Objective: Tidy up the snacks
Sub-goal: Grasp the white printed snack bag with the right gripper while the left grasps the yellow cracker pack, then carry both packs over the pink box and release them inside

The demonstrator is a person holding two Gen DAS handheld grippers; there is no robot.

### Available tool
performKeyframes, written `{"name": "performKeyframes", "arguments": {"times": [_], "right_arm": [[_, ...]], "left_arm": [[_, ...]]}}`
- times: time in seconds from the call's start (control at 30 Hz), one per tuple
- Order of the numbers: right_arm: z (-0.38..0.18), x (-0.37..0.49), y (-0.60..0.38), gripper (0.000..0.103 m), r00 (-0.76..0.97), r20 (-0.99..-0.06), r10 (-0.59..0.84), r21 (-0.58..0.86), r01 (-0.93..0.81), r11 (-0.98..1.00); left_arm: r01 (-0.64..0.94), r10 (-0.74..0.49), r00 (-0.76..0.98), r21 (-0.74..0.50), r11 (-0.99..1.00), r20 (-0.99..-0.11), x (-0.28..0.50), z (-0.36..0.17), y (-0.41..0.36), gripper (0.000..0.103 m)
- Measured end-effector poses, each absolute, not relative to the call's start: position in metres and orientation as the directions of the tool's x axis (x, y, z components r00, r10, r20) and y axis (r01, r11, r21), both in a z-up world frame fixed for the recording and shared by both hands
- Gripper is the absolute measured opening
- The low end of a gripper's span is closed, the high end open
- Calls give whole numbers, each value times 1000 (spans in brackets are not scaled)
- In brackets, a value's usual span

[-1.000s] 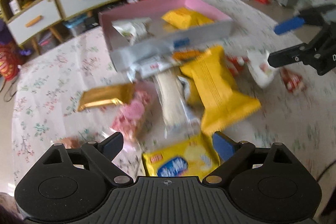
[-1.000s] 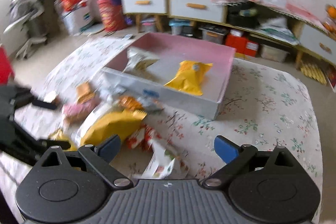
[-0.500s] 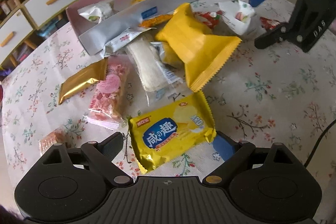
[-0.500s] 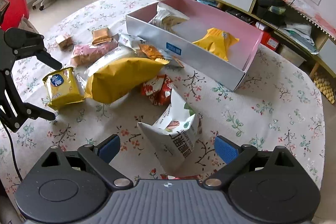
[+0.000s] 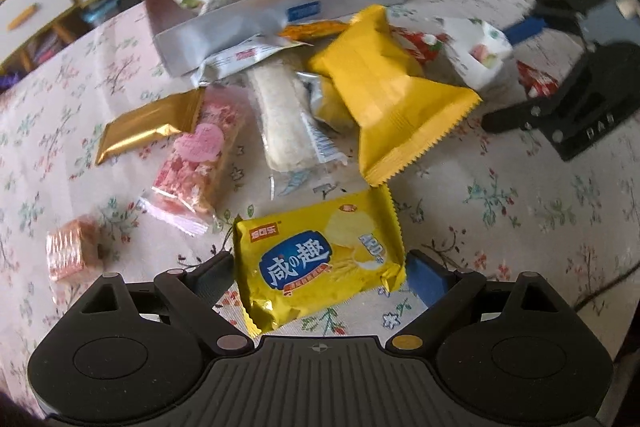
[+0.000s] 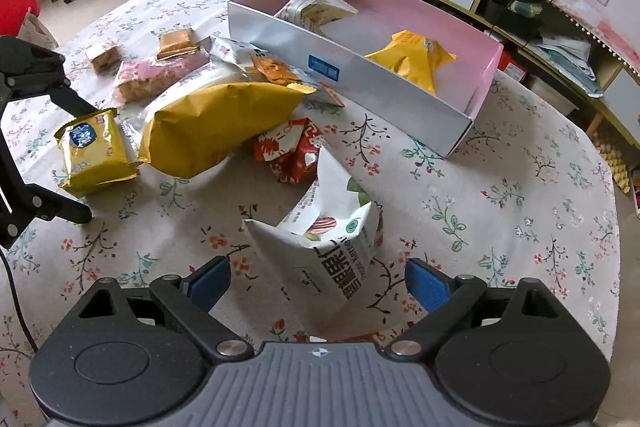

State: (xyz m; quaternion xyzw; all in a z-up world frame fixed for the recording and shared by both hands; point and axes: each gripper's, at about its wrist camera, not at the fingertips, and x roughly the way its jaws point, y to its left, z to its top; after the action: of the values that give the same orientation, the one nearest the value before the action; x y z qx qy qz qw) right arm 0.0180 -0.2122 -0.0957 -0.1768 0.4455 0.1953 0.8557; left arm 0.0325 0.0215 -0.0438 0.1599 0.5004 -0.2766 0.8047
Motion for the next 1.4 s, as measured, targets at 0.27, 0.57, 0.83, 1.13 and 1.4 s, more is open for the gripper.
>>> {"name": "performKeyframes", "arguments": {"times": [0.27,0.57,0.83,1.13,1.4], "right_arm": [[-97,20,-212,60,538,-827,162,-144,-482,864],[-96,23,-211,40,537,-827,166,-135,-476,869],[-94,23,-210,26,526,-831,179,-120,-483,867],[-89,24,-212,23,531,-829,176,-117,-472,874],[-81,29,-218,23,554,-815,168,-114,-438,892]], "left_arm": [[529,-251,358,-27,848,-899,35,-43,18,91],[492,-229,379,-14,870,-897,37,-39,20,78],[498,-224,386,-3,867,-895,36,-36,18,74],[504,-236,398,-3,864,-886,33,-30,21,74],[519,-257,412,-6,855,-874,28,-19,21,74]]}}
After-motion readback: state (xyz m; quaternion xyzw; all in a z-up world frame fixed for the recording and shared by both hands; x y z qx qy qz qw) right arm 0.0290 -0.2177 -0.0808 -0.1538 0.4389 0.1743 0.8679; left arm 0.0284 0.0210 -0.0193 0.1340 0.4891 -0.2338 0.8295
